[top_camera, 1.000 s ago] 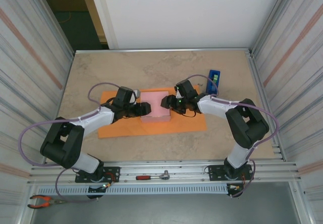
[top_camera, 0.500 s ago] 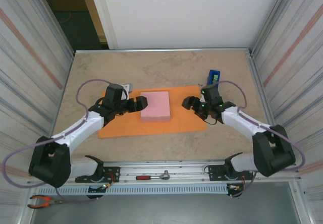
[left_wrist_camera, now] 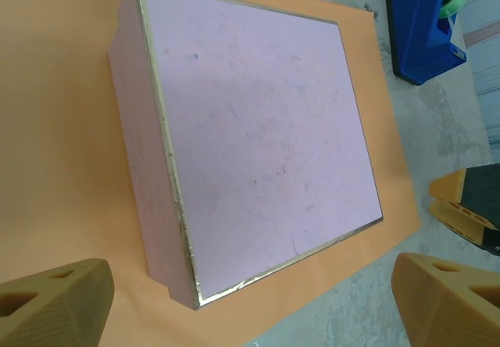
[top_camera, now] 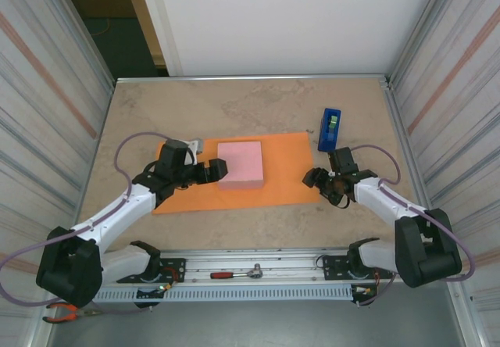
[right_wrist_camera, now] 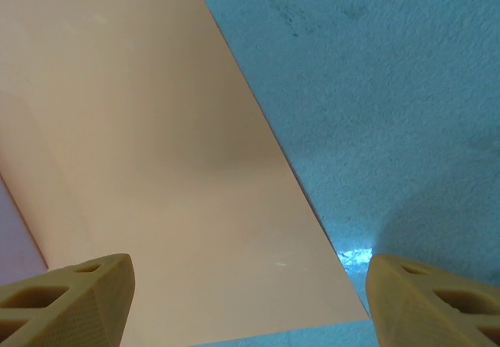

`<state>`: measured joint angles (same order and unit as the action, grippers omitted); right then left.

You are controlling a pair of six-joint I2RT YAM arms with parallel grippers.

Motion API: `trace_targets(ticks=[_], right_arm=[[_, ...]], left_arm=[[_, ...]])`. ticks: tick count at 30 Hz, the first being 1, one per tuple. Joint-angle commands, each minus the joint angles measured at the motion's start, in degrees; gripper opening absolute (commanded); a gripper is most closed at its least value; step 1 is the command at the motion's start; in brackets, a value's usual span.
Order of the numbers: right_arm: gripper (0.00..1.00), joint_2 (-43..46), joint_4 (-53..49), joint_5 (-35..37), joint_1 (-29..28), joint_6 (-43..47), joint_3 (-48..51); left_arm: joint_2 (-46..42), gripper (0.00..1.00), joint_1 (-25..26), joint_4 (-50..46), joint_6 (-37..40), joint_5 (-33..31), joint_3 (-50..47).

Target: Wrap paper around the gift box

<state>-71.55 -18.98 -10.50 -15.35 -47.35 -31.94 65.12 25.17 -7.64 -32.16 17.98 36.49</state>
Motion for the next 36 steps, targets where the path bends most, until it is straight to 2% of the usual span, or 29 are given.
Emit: trace_targets(ticks=[1,10,15,19,26,31,36], right_arm=[[0.74,-1.9,1.6,-1.2,-0.1,1.2,1.5],[0.61,-3.8,4.3,-1.2,-6.3,-0.4,0.4],[0.6,-4.6,4.1,1.0,-11.1,-2.1,-1.9],[0.61,-6.1,5.2,2.1,-12.3,-2.5,-3.1],[0.67,-8.2,12.3,1.3,-10.3,0.7,-4.2],[0.67,-8.6,17.3,-2.3,-5.8,4.4,-4.2],[0.66,-7.6,18.0,-5.5,-2.0,7.5,-4.4]], left_arm=[[-1.4,0.92,0.3,0.1,-0.7,0.7,-1.2],[-0.8,0.92,0.4,1.2,-1.1,0.9,-1.7],[-0.7,0.92,0.4,1.8,-1.5,1.2,-2.0],[-0.5,0.92,0.5,2.6,-2.1,1.4,-2.3],[0.5,0.92,1.4,3.3,-2.3,1.3,-1.7],[1.3,0.93,1.6,2.8,-1.6,1.3,-0.3],[2.1,0.92,1.5,1.8,-0.5,1.6,1.5]])
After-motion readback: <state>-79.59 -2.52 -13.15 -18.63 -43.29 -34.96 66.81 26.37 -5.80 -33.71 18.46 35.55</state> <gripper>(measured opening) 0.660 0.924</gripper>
